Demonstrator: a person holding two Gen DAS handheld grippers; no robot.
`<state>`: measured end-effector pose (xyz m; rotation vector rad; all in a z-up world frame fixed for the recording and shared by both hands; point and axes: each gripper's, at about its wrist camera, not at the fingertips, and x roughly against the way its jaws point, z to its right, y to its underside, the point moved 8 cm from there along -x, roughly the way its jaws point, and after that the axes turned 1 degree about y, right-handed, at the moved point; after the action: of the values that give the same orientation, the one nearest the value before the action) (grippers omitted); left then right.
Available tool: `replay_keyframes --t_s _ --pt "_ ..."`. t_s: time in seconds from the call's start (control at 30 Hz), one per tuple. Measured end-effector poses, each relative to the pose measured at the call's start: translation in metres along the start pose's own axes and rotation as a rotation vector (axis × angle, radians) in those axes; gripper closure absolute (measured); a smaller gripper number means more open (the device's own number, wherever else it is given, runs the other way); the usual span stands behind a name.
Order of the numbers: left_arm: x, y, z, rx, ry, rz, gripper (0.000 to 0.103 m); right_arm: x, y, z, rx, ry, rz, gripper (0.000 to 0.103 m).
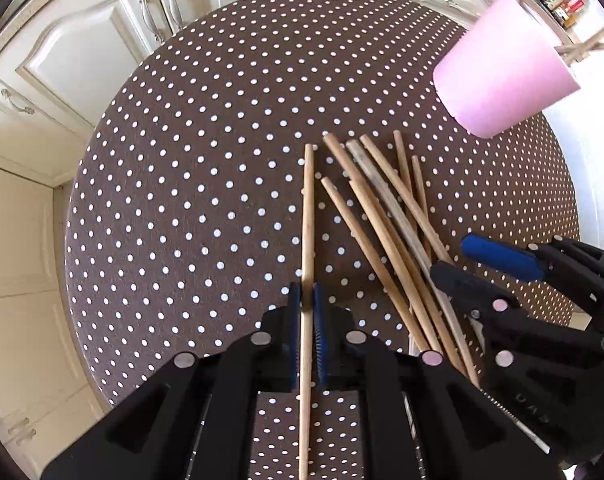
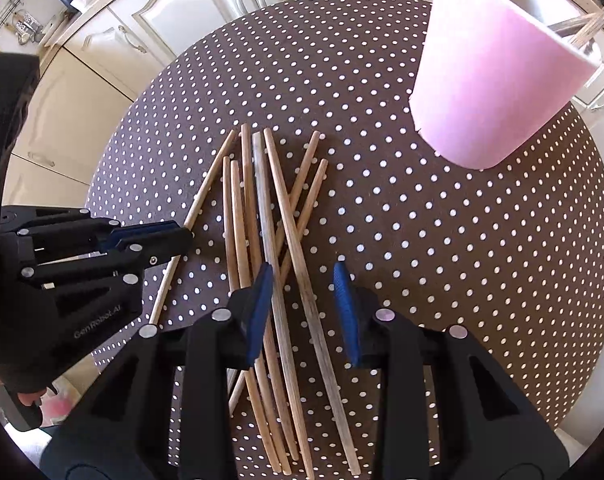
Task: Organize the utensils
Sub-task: 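Lower both grippers to the pile and close each on one chopstick, then lift the chopsticks upright with both grippers and carry them over the cup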
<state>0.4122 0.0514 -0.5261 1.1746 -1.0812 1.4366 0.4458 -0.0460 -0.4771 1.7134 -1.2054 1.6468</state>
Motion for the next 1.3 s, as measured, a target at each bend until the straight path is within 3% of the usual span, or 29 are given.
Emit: replay_keyframes --t_s 0.33,0.5,0.7,0.73,0.87,1.3 --pt "-0.002 -0.012 -0.009 -0.022 -0.040 -0.028 0.095 -0.004 0.002 0.005 0.047 0.042 -0.060 0.084" --pt "-0.001 -0.016 -0.003 -0.046 -0.076 -0.029 0.097 -0.012 -0.001 -0.008 0.109 0.103 -0.079 0.095" --pt "0.003 -0.011 0.001 -0.033 -0.041 0.002 0.098 -0.017 -0.003 -0.015 0.071 0.066 -0.084 0.096" --pt "0.011 0.005 -0.001 -0.029 -0.029 0.011 0.098 -0.011 0.001 0.000 0.062 0.057 -0.078 0.096" --pt "0.025 0.019 0.003 -0.037 0.015 0.072 0.098 0.006 0.011 0.019 0.015 0.011 -0.041 0.096" --pt "0.110 0.024 0.040 -0.150 0.129 0.280 0.098 0.089 0.023 0.039 -0.149 -0.063 0.175 0.096"
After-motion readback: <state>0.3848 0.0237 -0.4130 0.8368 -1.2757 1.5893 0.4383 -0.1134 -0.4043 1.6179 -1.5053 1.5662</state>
